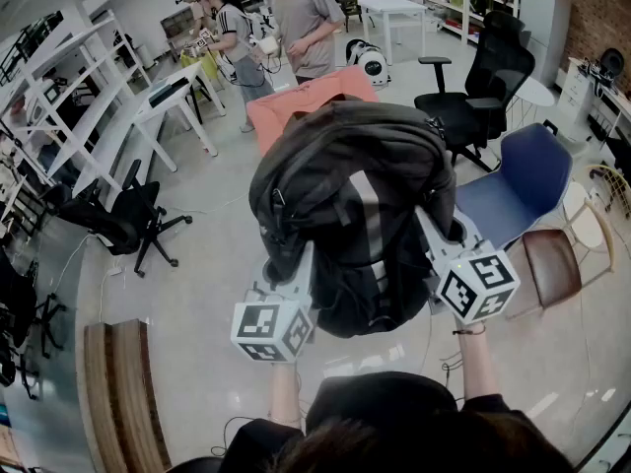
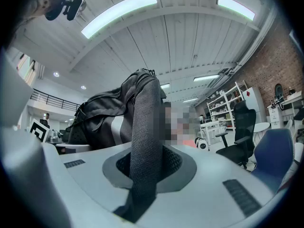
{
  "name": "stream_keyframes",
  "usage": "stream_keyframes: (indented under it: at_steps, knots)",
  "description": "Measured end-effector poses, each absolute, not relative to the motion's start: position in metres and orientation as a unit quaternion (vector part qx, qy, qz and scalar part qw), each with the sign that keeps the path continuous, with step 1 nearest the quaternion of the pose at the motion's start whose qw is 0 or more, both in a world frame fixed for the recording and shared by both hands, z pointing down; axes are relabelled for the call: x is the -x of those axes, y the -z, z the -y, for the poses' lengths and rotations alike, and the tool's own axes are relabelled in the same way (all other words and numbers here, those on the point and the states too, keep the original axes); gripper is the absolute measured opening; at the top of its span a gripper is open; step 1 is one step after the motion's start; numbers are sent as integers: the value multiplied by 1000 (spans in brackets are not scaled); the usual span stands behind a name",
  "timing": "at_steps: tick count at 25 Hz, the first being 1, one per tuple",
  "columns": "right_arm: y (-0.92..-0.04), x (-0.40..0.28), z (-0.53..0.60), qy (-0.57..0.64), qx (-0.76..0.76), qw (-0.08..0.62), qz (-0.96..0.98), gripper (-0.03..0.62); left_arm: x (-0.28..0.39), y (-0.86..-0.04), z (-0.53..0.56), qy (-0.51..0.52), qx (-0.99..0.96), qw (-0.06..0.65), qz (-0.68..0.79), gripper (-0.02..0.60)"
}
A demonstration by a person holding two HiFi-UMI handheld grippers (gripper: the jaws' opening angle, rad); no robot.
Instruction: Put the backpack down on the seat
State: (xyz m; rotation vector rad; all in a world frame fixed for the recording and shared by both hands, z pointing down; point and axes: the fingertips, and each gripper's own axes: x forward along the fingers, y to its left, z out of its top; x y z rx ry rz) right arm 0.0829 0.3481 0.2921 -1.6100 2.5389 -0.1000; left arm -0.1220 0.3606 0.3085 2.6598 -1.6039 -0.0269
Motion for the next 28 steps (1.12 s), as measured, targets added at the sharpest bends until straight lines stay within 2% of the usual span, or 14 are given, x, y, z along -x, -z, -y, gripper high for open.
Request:
stream_keyframes:
  at_steps: [17, 22, 28]
  knots:
    - [-302, -108, -345, 54, 521, 67, -849, 55, 97, -316, -363, -5, -849, 25, 527, 130]
    - [-302, -94, -338, 55, 516, 60, -853, 55, 110, -321, -359, -5, -844, 35, 535, 130]
    - [-313, -114, -305, 65, 514, 57, -854, 55, 90, -330, -328, -11, -843, 42, 537, 130]
